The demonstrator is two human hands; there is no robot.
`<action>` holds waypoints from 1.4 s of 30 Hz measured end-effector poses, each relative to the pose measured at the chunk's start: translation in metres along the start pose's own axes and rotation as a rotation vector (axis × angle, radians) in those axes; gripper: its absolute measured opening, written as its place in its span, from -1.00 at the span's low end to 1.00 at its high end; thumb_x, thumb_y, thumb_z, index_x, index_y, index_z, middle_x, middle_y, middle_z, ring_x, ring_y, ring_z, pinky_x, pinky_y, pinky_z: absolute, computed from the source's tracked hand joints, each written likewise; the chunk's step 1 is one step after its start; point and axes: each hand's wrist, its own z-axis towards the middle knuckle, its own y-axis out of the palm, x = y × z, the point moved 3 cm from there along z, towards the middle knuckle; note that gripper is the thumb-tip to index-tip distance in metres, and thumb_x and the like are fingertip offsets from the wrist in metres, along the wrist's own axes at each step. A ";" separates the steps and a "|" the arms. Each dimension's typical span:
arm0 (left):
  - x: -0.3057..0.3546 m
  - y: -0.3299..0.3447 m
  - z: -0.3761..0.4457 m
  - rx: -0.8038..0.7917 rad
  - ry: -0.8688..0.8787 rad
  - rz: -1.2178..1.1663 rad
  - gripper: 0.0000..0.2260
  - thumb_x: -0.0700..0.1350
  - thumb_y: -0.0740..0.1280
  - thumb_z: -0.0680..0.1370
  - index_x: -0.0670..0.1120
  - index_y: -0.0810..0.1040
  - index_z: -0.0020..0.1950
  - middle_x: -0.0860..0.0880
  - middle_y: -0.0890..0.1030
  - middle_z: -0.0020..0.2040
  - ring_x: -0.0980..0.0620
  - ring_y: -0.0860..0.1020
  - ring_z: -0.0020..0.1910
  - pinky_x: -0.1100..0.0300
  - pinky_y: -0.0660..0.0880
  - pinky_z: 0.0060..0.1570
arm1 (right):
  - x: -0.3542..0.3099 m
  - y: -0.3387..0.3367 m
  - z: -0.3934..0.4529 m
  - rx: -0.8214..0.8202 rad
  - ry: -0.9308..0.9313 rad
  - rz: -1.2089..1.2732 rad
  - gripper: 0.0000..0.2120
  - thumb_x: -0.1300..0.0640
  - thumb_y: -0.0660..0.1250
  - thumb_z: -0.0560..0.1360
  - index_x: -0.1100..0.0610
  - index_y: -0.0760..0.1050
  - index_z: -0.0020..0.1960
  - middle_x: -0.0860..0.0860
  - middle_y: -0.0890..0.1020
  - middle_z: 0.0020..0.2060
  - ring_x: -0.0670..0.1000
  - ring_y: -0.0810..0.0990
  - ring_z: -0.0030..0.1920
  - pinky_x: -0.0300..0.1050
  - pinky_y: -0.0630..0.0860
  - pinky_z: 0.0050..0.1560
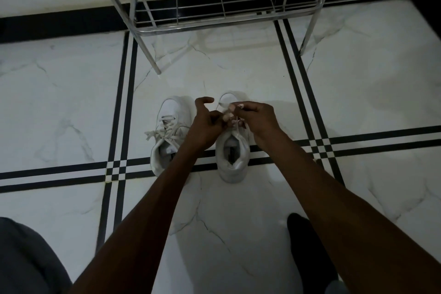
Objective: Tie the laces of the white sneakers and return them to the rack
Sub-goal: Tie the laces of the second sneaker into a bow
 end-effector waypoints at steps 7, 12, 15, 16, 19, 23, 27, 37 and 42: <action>-0.014 -0.004 0.003 0.077 -0.103 -0.169 -0.53 -0.39 0.35 0.56 -0.09 0.20 0.33 -0.08 0.69 -0.06 0.09 0.63 -0.15 0.33 0.56 -0.16 | -0.018 -0.010 0.004 -0.209 -0.254 -0.483 -0.84 0.22 0.52 0.42 0.16 0.72 0.00 0.09 0.74 -0.10 0.07 0.73 -0.16 -0.14 0.68 -0.18; -0.010 -0.008 0.000 0.104 -0.075 -0.131 -0.53 -0.19 0.44 0.57 -0.17 0.32 0.41 0.02 0.72 -0.07 0.24 0.67 -0.16 0.44 0.51 -0.20 | -0.024 -0.005 0.001 -0.179 -0.477 -0.842 -0.89 0.25 0.54 0.39 0.14 0.74 -0.09 0.10 0.68 -0.12 0.07 0.66 -0.17 -0.23 0.57 -0.25; -0.005 -0.011 -0.003 0.112 -0.057 -0.133 -0.47 -0.17 0.42 0.59 -0.16 0.27 0.48 -0.06 0.73 0.04 0.25 0.68 -0.13 0.37 0.52 -0.13 | -0.021 -0.001 -0.003 -0.047 -0.554 -0.898 -0.92 0.20 0.56 0.35 0.13 0.73 -0.15 0.09 0.68 -0.21 0.04 0.64 -0.21 -0.11 0.58 -0.17; -0.004 -0.011 -0.003 0.104 -0.055 -0.146 -0.45 -0.18 0.40 0.61 -0.14 0.22 0.52 -0.06 0.72 0.10 0.26 0.67 -0.09 0.37 0.53 -0.10 | -0.020 -0.001 -0.004 0.004 -0.549 -0.871 -0.91 0.20 0.56 0.34 0.13 0.71 -0.17 0.07 0.68 -0.23 0.00 0.63 -0.24 -0.09 0.60 -0.17; -0.004 -0.009 -0.004 0.043 -0.036 -0.157 -0.37 -0.29 0.32 0.63 -0.09 0.08 0.61 -0.07 0.67 0.26 0.12 0.68 0.03 0.33 0.58 0.01 | -0.018 0.001 -0.008 0.081 -0.489 -0.684 -0.90 0.23 0.56 0.33 0.14 0.65 -0.20 0.01 0.69 -0.27 -0.08 0.66 -0.30 -0.15 0.64 -0.21; -0.005 -0.010 0.002 0.000 0.006 -0.098 -0.34 -0.24 0.37 0.62 -0.07 0.11 0.62 -0.09 0.68 0.24 0.02 0.69 0.08 0.37 0.57 -0.01 | -0.017 -0.003 -0.002 0.074 -0.351 -0.505 -0.89 0.20 0.57 0.33 0.13 0.67 -0.18 0.00 0.73 -0.25 -0.07 0.72 -0.23 -0.10 0.68 -0.13; 0.001 -0.014 0.002 0.054 0.062 0.004 -0.59 -0.22 0.47 0.54 -0.11 0.53 0.39 -0.12 0.74 -0.02 0.17 0.70 -0.15 0.33 0.56 -0.09 | -0.013 -0.011 -0.007 0.009 -0.158 -0.295 -0.85 0.25 0.59 0.30 0.19 0.68 -0.16 0.08 0.74 -0.20 0.05 0.74 -0.16 0.09 0.71 -0.17; -0.019 -0.032 -0.025 0.279 0.054 0.476 -0.78 -0.33 0.39 0.43 -0.09 0.78 -0.10 -0.03 0.77 -0.17 0.05 0.71 -0.18 0.21 0.60 -0.09 | 0.018 -0.065 -0.020 0.195 0.431 0.009 -0.86 0.20 0.52 0.43 0.23 0.61 -0.08 0.16 0.71 0.00 0.01 0.70 0.01 -0.11 0.63 0.02; -0.015 -0.030 -0.024 0.290 0.098 0.586 -0.72 -0.21 0.23 0.37 -0.07 0.74 -0.16 -0.01 0.74 -0.23 -0.12 0.63 -0.10 -0.04 0.56 -0.05 | 0.013 -0.044 -0.016 0.222 0.481 0.165 -0.89 0.26 0.41 0.52 0.33 0.58 -0.06 0.19 0.69 -0.07 0.03 0.68 -0.04 -0.17 0.60 -0.11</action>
